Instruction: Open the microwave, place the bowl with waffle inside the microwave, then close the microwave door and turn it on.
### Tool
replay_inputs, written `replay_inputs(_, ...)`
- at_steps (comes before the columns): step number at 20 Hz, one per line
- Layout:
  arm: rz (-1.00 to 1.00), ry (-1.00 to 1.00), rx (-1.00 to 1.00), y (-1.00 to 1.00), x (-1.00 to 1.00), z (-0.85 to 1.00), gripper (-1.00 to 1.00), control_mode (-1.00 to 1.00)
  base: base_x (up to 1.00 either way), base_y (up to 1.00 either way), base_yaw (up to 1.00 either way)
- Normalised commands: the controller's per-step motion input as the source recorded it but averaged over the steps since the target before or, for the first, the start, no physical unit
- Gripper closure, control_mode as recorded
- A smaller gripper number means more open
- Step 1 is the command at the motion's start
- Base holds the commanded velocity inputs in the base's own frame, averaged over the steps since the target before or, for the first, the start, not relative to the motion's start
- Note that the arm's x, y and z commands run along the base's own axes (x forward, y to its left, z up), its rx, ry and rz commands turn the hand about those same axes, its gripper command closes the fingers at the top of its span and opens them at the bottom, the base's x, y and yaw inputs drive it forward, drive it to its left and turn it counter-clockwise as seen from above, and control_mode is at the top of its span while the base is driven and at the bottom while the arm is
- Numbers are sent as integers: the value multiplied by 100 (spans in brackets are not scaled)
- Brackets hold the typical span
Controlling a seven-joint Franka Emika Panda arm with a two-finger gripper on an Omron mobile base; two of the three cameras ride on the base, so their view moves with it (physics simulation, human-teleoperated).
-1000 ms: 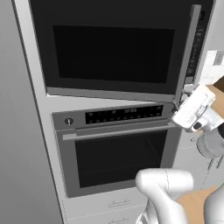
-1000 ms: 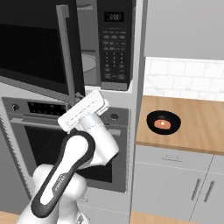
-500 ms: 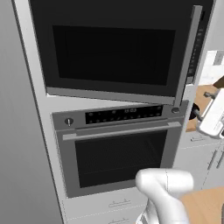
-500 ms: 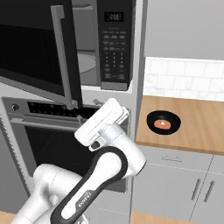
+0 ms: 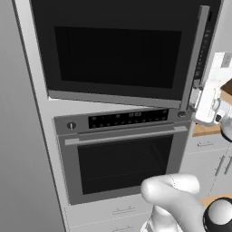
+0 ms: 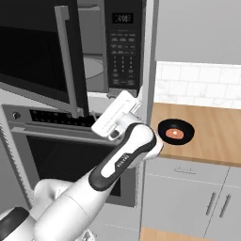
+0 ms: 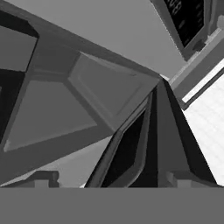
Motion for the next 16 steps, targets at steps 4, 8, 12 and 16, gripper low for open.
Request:
replay_inputs(4, 29, -27, -20, 91, -4, 0, -100, -100, 0, 0, 0)
replay_inputs(8, 26, -40, -24, 100, -75, 14, -100, -100, 0, 0, 0)
replay_inputs(12, 24, -41, -17, 99, -100, 31, -100, -100, 0, 0, 0)
replay_inputs(16, 24, -29, -12, 100, -100, 5, -100, -100, 0, 0, 0)
